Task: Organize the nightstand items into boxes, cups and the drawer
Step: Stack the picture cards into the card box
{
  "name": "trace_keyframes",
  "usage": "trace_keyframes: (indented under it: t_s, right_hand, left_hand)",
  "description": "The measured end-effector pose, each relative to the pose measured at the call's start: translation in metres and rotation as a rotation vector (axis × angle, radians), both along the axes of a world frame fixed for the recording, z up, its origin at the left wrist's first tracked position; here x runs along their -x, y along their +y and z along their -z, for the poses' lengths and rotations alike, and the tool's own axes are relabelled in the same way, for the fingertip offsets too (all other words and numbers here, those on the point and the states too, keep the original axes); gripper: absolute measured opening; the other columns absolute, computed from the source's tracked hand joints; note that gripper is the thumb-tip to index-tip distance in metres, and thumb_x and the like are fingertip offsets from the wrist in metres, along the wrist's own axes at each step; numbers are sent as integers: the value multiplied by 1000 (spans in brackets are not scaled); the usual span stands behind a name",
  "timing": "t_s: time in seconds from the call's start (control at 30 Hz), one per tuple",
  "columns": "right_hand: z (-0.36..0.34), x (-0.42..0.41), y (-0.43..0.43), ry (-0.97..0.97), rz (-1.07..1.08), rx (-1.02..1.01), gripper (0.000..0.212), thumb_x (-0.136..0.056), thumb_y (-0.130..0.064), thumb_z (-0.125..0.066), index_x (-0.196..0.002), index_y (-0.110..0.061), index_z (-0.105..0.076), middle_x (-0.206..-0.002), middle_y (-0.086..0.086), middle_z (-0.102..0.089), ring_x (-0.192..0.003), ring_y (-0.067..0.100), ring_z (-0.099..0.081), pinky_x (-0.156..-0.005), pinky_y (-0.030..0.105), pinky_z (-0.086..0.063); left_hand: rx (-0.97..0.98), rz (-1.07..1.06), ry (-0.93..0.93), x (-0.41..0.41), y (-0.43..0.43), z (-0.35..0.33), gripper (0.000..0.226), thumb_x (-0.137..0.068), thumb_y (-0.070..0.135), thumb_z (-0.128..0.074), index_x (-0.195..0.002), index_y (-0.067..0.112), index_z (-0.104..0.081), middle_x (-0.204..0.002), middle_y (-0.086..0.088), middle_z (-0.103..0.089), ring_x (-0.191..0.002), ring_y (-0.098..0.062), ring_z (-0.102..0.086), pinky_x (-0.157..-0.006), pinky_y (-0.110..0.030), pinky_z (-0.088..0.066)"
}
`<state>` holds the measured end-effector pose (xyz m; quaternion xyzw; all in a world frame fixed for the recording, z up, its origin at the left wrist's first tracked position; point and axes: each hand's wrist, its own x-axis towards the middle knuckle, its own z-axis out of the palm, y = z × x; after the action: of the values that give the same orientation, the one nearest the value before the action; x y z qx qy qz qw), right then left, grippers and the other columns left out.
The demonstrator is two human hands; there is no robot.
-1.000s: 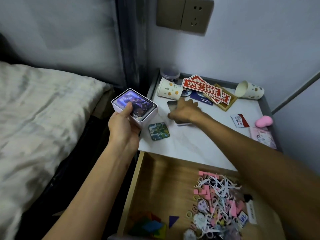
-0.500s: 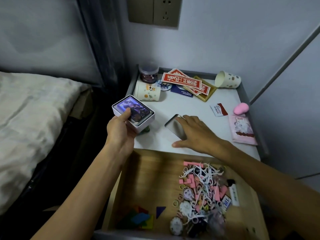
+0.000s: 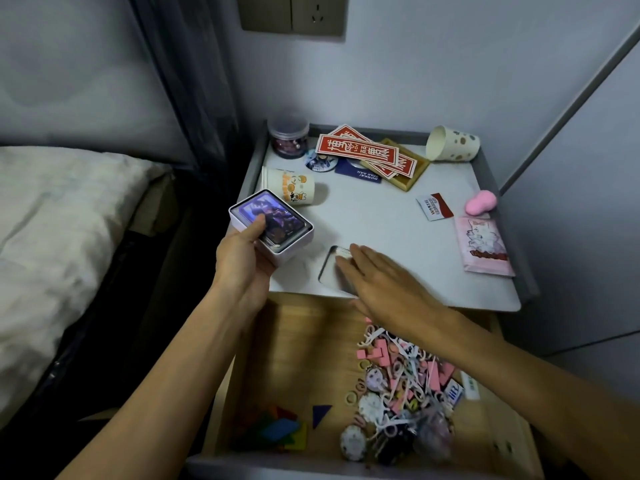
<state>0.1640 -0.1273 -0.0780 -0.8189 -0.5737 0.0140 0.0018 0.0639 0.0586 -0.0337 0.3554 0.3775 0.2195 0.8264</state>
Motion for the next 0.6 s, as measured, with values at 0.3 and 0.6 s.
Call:
trace_keyframes:
  t_s: [0.3,0.6]
  right_hand:
    - [-23,-41,-11,821,440,-412,46,-94,-14,-63,-137,-27,-51,-115,-3,-66,-83,7,-69,-59,23,-56]
    - [-8,-52,-20,651,605,-349,59,-88,-39,-70,-140,-23,-48,-119,2,-53,-96,10,-58,-80,21,-48]
  left_hand:
    - [-62,61,43,-4,-10,8,35,-99,12,-53,-133,4,-57,-119,-16,-70,-113,-33,-66,-103,-54,-48]
    - [-41,93,79,-10,-22,15,38,-98,12,-56,-134,2,-55,-113,-15,-73,-88,-22,-74,-70,-36,-63]
